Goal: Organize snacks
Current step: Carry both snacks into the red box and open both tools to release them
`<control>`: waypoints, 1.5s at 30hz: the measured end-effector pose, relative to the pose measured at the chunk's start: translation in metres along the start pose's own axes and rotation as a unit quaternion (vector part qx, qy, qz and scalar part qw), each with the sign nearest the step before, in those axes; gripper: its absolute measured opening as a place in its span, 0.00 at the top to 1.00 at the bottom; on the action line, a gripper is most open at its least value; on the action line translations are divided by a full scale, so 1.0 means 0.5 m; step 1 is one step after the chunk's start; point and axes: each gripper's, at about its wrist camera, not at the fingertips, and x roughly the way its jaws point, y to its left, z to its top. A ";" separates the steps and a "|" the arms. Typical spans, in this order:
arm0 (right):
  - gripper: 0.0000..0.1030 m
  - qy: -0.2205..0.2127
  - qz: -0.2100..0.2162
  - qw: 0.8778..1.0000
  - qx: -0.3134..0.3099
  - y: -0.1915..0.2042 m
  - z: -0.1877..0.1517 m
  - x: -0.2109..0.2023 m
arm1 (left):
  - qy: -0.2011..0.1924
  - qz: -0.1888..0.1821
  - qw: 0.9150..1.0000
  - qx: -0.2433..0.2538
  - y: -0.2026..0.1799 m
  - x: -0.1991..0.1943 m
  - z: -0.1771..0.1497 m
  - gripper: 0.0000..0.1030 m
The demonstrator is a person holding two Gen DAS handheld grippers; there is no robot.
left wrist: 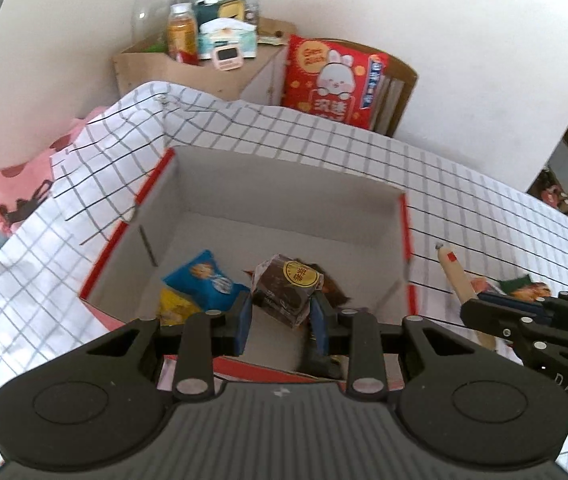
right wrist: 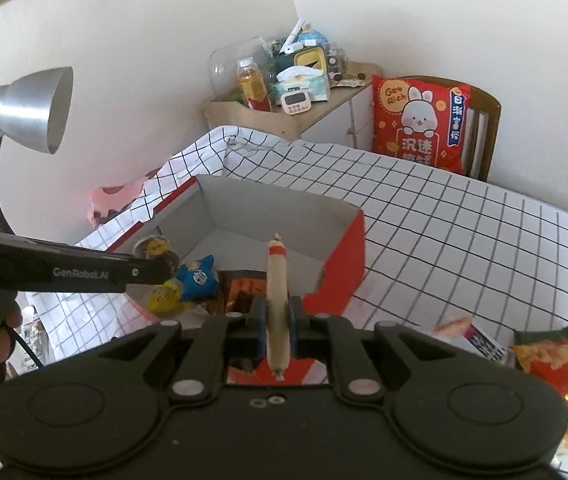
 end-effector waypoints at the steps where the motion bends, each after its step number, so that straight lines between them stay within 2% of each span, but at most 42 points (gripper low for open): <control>1: 0.91 0.003 -0.001 1.000 -0.002 0.003 0.004 0.012 | 0.002 0.004 1.000 -0.002 0.008 0.007 0.004 0.70; 15: 0.91 0.048 -0.011 0.998 -0.025 0.031 0.032 0.154 | 0.050 0.049 0.998 -0.007 0.085 0.129 0.043 0.70; 21: 0.83 0.067 -0.005 0.998 -0.021 0.034 0.025 0.185 | 0.096 0.053 0.994 -0.011 0.098 0.187 0.029 0.70; 26: 0.80 0.077 0.000 0.997 -0.020 0.035 0.018 0.192 | 0.109 0.051 0.993 -0.011 0.094 0.206 0.013 0.70; 30: 0.78 0.081 0.003 0.997 -0.020 0.036 0.014 0.192 | 0.106 0.048 0.993 -0.008 0.085 0.203 0.009 0.67; 34: 0.73 0.080 0.001 0.997 -0.020 0.035 0.010 0.188 | 0.097 0.041 0.994 -0.018 0.081 0.189 0.008 0.46; 45: 0.61 0.063 0.004 0.998 -0.009 0.033 0.005 0.144 | 0.070 0.031 0.997 -0.014 0.060 0.132 -0.005 0.46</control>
